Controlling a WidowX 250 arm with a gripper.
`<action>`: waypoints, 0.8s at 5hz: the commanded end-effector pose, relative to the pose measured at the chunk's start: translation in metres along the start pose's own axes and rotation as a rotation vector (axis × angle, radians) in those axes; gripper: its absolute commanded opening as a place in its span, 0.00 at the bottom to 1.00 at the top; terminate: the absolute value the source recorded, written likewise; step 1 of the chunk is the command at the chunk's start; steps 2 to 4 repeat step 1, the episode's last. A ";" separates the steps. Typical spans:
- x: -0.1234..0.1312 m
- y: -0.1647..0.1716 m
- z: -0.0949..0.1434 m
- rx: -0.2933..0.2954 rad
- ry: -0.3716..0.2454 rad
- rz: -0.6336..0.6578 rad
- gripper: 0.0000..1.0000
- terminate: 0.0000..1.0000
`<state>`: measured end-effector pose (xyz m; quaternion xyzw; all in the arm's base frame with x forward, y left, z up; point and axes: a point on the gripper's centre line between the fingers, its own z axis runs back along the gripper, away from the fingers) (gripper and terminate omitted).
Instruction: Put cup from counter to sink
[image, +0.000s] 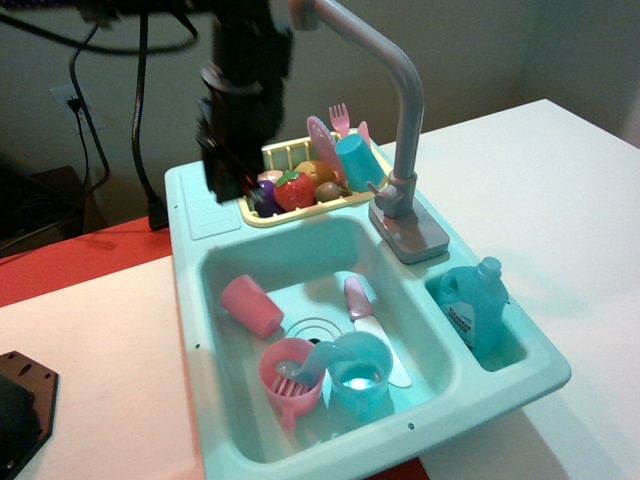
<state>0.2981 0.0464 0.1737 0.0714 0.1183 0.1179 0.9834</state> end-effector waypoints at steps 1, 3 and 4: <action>-0.018 0.050 0.024 -0.009 -0.074 0.066 1.00 1.00; -0.018 0.050 0.024 -0.009 -0.074 0.066 1.00 1.00; -0.018 0.050 0.024 -0.009 -0.074 0.066 1.00 1.00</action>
